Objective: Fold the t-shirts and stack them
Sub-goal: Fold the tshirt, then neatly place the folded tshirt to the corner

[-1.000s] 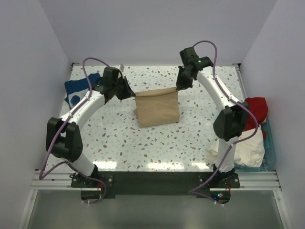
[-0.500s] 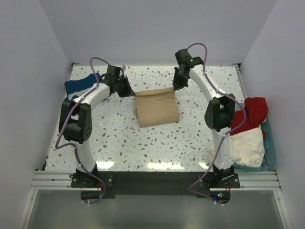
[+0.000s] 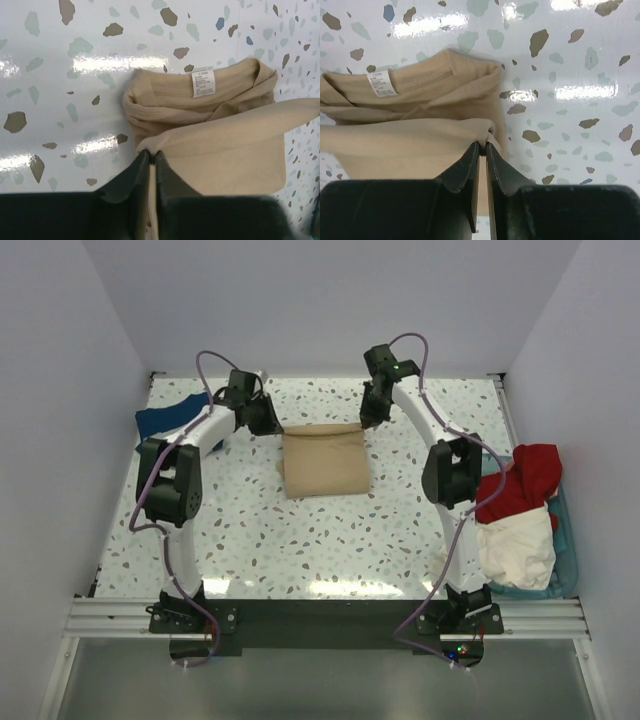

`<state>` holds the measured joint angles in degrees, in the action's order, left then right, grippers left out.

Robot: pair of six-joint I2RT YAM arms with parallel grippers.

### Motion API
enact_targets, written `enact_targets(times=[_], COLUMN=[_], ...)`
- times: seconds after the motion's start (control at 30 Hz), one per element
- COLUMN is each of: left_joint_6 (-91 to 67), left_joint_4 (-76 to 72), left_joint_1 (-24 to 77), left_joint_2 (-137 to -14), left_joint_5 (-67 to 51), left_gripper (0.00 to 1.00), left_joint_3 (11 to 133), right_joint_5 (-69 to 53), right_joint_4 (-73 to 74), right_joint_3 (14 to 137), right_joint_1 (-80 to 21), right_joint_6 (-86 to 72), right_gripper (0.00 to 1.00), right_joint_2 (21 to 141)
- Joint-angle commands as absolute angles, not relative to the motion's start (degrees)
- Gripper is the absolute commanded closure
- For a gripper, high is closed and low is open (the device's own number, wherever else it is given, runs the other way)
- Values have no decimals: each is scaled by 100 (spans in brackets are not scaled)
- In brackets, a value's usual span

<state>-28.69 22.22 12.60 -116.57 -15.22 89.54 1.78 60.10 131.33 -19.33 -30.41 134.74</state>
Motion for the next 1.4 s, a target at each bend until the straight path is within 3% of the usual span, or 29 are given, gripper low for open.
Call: enact_targets(times=[0.0, 0.07, 0.1, 0.17, 0.73, 1.03, 1.37], left_joint_6=[-2602, -2602, -2610, -2628, -3348, -3726, -3797], left_joint_4=[2197, 2223, 2250, 2233, 871, 194, 88], left_joint_1=[1090, 1099, 1099, 1107, 1116, 1169, 1274], left_joint_2=[-11873, -11892, -11848, -11682, -9870, -9948, -10493], left_joint_5=[-1283, -1231, -1178, -1160, -2407, -2813, -2751], left_gripper=[78, 57, 54, 44, 42, 42, 40], left_joint_3=[9298, 9439, 9457, 9335, 6408, 5985, 6135], right_joint_5=[299, 255, 211, 176, 9, -465, -475], right_joint_4=[6003, 6125, 6178, 6249, 5274, 4764, 4658], right_joint_3=[13684, 13947, 14227, 14326, 10786, 9959, 9844], right_joint_1=[-1793, -1793, -1784, -1775, -2583, -2988, -2979], right_joint_6=[-2936, -2874, -2865, -2786, -2733, -3050, -2962], right_gripper=[84, 61, 48, 35, 34, 34, 34], right_joint_2=[13614, 13754, 13877, 13861, 11594, 11671, 12155])
